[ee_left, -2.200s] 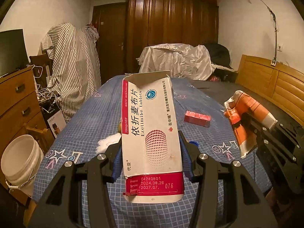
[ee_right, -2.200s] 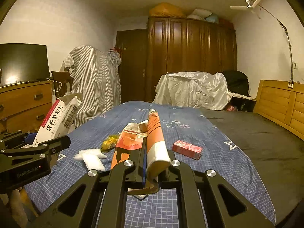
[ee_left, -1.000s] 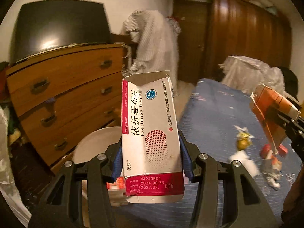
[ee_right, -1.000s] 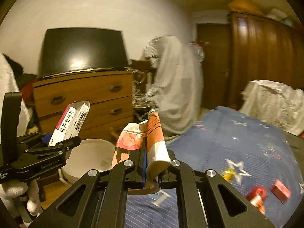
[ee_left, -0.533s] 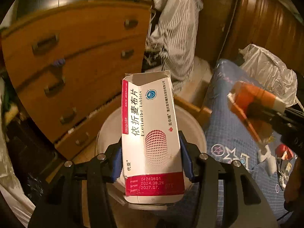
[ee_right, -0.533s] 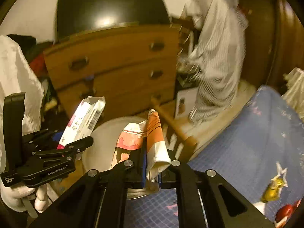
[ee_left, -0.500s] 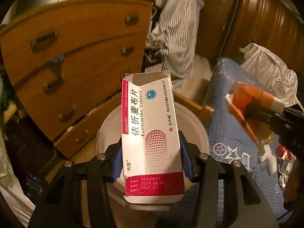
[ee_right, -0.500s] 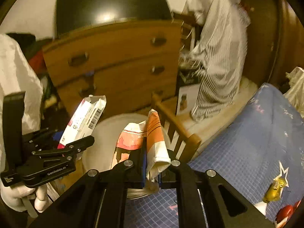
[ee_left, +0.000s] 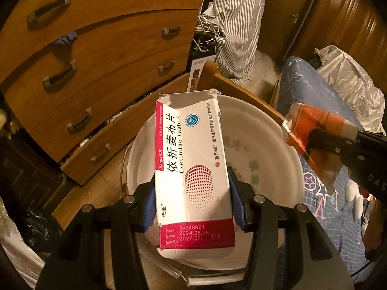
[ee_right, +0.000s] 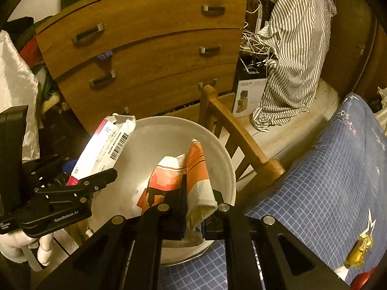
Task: Collect trash
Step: 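Open both tools to drop the box and bag into the bucket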
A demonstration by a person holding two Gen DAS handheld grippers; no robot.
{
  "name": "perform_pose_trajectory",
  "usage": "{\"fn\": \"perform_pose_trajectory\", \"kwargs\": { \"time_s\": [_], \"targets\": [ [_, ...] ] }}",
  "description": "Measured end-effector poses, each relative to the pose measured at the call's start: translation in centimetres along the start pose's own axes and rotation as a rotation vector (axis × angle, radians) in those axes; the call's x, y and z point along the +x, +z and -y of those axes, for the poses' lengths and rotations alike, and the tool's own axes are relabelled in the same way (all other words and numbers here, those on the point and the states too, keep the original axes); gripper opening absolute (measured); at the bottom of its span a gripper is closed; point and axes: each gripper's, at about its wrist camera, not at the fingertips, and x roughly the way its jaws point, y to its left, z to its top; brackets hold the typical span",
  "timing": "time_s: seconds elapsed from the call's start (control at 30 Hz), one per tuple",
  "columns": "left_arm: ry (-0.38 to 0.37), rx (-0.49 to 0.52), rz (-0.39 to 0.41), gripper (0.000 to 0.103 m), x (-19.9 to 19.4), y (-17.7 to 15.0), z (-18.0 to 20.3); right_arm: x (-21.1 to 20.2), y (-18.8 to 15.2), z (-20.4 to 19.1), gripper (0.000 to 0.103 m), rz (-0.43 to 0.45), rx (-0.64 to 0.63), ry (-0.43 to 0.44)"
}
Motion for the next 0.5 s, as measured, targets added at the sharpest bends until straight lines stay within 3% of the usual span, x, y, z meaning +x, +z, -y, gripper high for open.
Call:
{"fn": "perform_pose_trajectory", "kwargs": {
  "time_s": [0.2, 0.37, 0.5],
  "targets": [
    [0.003, 0.008, 0.002, 0.052, 0.2, 0.0, -0.2, 0.5, -0.3, 0.5, 0.011, 0.000, 0.006, 0.007],
    [0.018, -0.005, 0.005, 0.052, 0.2, 0.1, -0.6, -0.3, -0.3, 1.0, 0.032, 0.034, 0.024, 0.018],
    [0.027, -0.012, 0.015, 0.052, 0.0, 0.2, -0.8, -1.6, -0.1, 1.3, 0.038, 0.070, 0.031, 0.018]
  ]
}}
